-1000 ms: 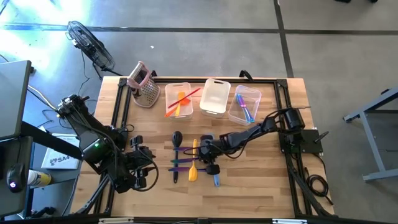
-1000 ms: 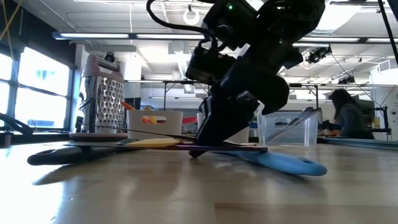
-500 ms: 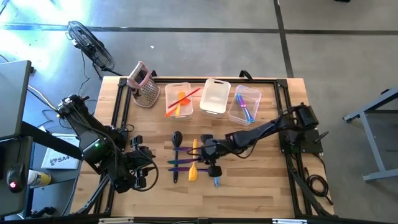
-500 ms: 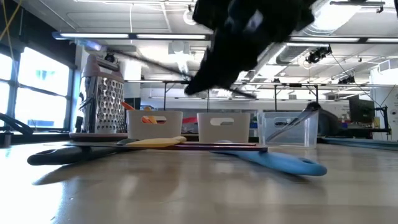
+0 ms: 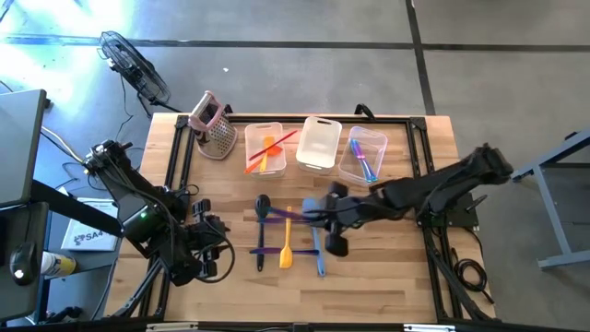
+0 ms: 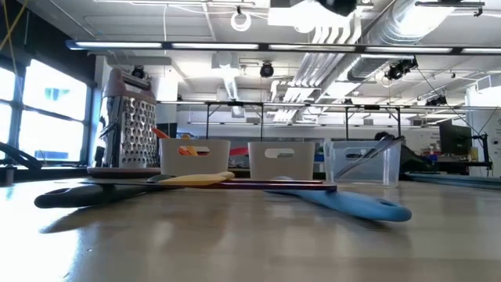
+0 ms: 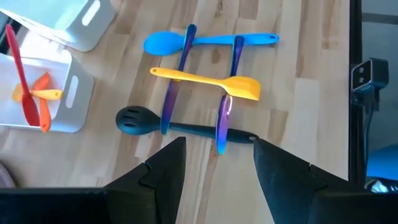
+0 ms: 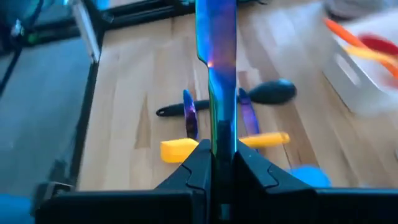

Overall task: Pick & Place Kitchen Items
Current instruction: Put the blue table knife into the transparent bin

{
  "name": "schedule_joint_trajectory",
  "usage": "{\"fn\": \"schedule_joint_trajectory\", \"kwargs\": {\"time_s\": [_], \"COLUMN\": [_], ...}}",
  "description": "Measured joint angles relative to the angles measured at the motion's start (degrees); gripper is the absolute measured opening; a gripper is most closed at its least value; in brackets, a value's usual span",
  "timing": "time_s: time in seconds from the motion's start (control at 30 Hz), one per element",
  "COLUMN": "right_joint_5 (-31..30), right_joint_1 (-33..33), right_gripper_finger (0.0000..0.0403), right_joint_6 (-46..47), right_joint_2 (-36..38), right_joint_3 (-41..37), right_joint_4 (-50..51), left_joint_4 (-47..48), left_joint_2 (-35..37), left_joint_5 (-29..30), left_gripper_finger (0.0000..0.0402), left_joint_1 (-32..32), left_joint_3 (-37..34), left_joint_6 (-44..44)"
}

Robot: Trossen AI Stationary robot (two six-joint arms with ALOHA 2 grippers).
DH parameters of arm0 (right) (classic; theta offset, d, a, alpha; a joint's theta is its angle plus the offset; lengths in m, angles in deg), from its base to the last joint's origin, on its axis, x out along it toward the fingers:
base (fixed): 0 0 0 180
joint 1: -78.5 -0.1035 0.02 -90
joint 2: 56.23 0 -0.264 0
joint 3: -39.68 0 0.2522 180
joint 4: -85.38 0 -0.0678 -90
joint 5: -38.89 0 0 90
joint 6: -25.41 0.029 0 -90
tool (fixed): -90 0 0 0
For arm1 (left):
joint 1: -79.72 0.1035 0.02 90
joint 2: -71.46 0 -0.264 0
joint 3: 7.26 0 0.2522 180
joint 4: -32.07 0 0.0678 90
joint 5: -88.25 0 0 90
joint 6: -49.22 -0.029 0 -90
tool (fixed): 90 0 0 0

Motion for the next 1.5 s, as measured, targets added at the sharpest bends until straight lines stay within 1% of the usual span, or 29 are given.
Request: {"fn": "schedule_joint_trajectory", "kwargs": {"time_s": [0.2,0.27,0.37,0.47,0.57,0.67,0.8,0.93,1.3,1.5], "right_joint_5": [-6.86,-8.12,-7.06,-6.08,-4.0,0.28,4.88,9.49,16.31,18.88], "right_joint_1": [-1.89,-2.26,-2.29,-2.17,-1.36,1.08,5.71,11.03,30.35,38.48], "right_gripper_finger": [0.0031,0.0031,0.0031,0.0031,0.0031,0.0031,0.0031,0.0031,0.0031,0.0031], "right_joint_6": [15.61,21.69,29.3,35.22,39.24,41.79,42.86,40.67,26.31,19.78], "right_joint_2": [6.84,8.63,10.99,12.8,14.0,14.8,15.34,15.32,14.38,11.59], "right_joint_3": [0.07,0.07,0.07,0.07,0.07,0.07,0.07,0.07,0.07,0.07], "right_joint_4": [16.6,22.33,29.66,34.86,40.89,47.39,53.63,56.55,56.58,56.6], "left_joint_4": [-0.25,-0.92,-1.64,-2.06,-1.94,-2.02,-1.64,-1.52,0.29,1.08], "left_joint_2": [0.0,-0.13,-0.44,-0.83,-1.22,-1.79,-2.17,-2.67,-2.86,-2.86], "left_joint_5": [1.85,1.95,2.01,2.06,2.35,3.3,3.68,3.54,4.43,4.44], "left_gripper_finger": [0.0184,0.0184,0.0184,0.0184,0.0184,0.0184,0.0184,0.0184,0.0184,0.0184], "left_joint_1": [0.0,0.01,-0.01,-0.01,0.03,0.01,-0.01,0.01,0.0,-0.01], "left_joint_3": [0.0,0.0,0.0,0.0,0.0,0.0,0.0,0.0,0.0,0.0], "left_joint_6": [-0.25,0.19,0.52,0.52,0.52,0.03,0.03,0.01,0.04,0.08]}}
